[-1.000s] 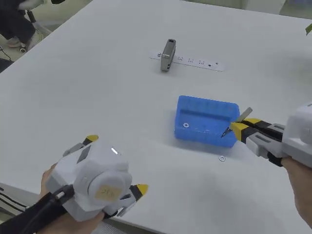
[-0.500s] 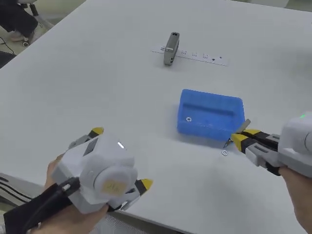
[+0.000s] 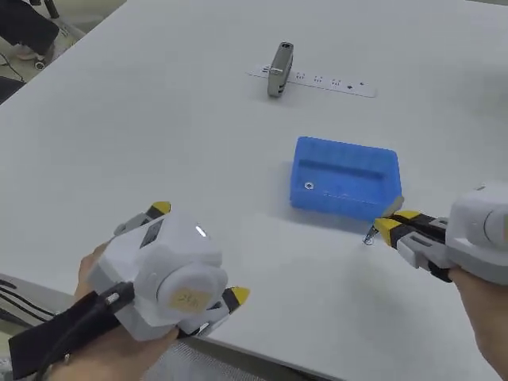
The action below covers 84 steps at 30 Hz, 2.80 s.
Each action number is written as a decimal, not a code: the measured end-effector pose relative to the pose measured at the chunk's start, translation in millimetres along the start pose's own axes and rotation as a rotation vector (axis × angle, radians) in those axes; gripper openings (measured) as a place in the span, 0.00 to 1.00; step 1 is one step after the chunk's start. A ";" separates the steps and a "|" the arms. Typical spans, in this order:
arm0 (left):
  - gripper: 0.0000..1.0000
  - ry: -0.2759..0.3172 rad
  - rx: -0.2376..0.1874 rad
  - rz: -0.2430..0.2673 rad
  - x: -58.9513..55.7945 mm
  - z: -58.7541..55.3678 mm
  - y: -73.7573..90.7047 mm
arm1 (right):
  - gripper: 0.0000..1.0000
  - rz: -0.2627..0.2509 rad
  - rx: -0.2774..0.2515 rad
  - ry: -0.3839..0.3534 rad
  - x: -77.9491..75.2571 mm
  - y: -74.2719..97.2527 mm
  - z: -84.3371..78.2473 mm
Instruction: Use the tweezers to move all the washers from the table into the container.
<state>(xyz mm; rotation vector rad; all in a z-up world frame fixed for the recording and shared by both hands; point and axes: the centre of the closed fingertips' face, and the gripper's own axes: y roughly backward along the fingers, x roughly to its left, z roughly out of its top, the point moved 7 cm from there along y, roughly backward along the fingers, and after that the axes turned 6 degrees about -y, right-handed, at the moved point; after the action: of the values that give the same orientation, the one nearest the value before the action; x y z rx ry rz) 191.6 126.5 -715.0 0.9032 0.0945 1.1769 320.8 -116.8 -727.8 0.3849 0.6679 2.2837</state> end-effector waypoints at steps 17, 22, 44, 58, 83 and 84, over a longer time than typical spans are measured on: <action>0.92 0.001 0.010 -0.002 -1.0 -0.7 -0.5 | 0.02 -0.010 -0.002 0.031 1.7 1.5 -2.2; 0.92 0.003 0.007 -0.002 -0.6 -0.5 -0.2 | 0.02 -0.011 0.009 0.010 0.4 3.5 -1.3; 0.91 0.006 0.001 -0.008 -0.1 -0.3 0.4 | 0.02 -0.007 -0.050 0.035 3.2 16.3 31.5; 0.92 0.019 -0.009 0.001 0.6 0.2 2.7 | 0.02 0.000 -0.114 0.071 4.8 15.1 62.1; 0.92 0.012 0.008 0.000 0.0 -1.2 1.3 | 0.02 -0.024 -0.055 0.091 -15.9 -34.8 58.0; 0.92 0.014 0.009 0.000 0.2 -1.3 1.2 | 0.02 -0.023 -0.049 0.091 -16.0 -36.0 56.1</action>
<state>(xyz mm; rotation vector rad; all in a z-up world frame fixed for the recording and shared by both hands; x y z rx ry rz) 190.1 127.5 -715.0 0.9030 0.1108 1.1837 377.2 -86.5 -703.3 0.2501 0.6569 2.3021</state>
